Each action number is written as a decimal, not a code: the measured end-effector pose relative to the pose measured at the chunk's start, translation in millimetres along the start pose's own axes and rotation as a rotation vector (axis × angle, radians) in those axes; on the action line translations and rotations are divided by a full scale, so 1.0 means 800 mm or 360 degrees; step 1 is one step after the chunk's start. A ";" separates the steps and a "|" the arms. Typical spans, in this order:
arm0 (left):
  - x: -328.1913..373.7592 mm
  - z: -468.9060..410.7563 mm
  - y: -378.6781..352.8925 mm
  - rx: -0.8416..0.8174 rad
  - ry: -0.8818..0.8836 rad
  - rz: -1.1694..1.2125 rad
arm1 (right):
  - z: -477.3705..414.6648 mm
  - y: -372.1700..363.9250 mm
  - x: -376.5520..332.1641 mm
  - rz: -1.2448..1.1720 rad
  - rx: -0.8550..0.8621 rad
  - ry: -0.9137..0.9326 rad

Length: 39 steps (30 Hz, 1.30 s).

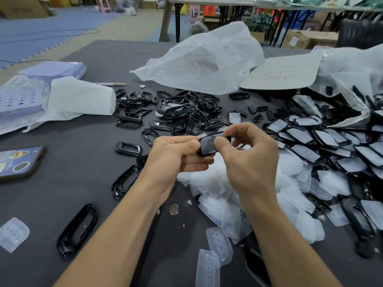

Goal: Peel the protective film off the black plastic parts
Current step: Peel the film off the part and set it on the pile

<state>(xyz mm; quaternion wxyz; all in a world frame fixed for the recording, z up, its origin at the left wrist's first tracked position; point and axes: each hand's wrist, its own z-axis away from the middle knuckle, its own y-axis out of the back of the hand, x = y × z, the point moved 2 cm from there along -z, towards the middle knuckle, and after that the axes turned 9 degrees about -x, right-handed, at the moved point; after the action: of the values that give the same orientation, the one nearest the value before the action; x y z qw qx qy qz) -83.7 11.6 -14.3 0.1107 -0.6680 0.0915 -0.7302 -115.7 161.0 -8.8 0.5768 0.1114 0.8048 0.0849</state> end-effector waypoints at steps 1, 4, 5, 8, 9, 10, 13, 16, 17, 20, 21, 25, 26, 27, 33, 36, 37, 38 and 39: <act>0.000 0.000 0.000 0.0002 0.0001 0.0003 | 0.000 -0.001 0.000 -0.0074 -0.0039 -0.0017; 0.000 0.001 0.002 0.0003 -0.0023 0.0000 | 0.002 -0.003 -0.001 -0.0286 -0.0145 -0.0075; 0.001 0.002 0.002 -0.0002 -0.0032 -0.0004 | 0.002 -0.002 -0.002 -0.0326 -0.0163 -0.0085; 0.003 0.002 0.002 -0.0005 -0.0053 0.0004 | -0.001 0.000 -0.003 -0.0356 -0.0190 -0.0077; 0.004 0.002 0.001 0.0003 -0.0055 0.0001 | -0.001 0.001 -0.004 -0.0361 -0.0194 -0.0077; 0.003 0.002 0.001 0.0006 -0.0066 -0.0020 | -0.001 0.001 -0.004 -0.0376 -0.0197 -0.0082; 0.002 0.003 0.001 -0.0024 -0.0124 -0.0137 | -0.001 0.001 -0.003 -0.0437 -0.0221 -0.0100; 0.003 0.003 0.002 -0.0013 -0.0137 -0.0169 | -0.002 0.000 -0.003 -0.0492 -0.0242 -0.0126; 0.003 0.003 0.001 -0.0002 -0.0129 -0.0169 | -0.002 0.000 -0.002 -0.0500 -0.0247 -0.0134; 0.002 0.002 0.000 0.0030 -0.0116 -0.0170 | -0.002 0.001 -0.002 -0.0529 -0.0256 -0.0148; 0.003 0.002 0.000 0.0031 -0.0109 -0.0165 | -0.002 0.001 -0.002 -0.0536 -0.0255 -0.0151; 0.005 0.003 -0.001 -0.0011 -0.0075 -0.0059 | -0.003 0.002 -0.003 -0.0535 -0.0244 -0.0161; 0.005 0.003 0.000 0.0001 -0.0078 -0.0059 | -0.003 0.002 -0.002 -0.0533 -0.0243 -0.0162; 0.005 0.003 -0.001 0.0018 -0.0094 -0.0086 | -0.003 0.002 -0.002 -0.0535 -0.0246 -0.0162; 0.006 0.005 -0.002 0.0125 -0.0183 -0.0252 | -0.001 0.000 -0.004 -0.0601 -0.0281 -0.0174; 0.007 0.006 -0.004 0.0201 -0.0197 -0.0223 | -0.001 -0.001 -0.004 -0.0723 -0.0312 -0.0216; 0.007 0.006 -0.005 0.0226 -0.0198 -0.0219 | -0.001 -0.002 -0.004 -0.0755 -0.0320 -0.0232; 0.007 0.006 -0.005 0.0253 -0.0197 -0.0218 | -0.001 -0.002 -0.003 -0.0768 -0.0326 -0.0246; 0.006 0.006 -0.005 0.0279 -0.0192 -0.0222 | -0.001 -0.002 -0.003 -0.0769 -0.0323 -0.0260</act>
<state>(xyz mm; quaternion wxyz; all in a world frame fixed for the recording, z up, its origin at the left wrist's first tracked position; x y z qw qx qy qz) -79.4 14.3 -7.7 0.1230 -0.7031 -0.0262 -0.6998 -116.2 158.7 -7.1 0.6515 -0.1358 0.7463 0.0158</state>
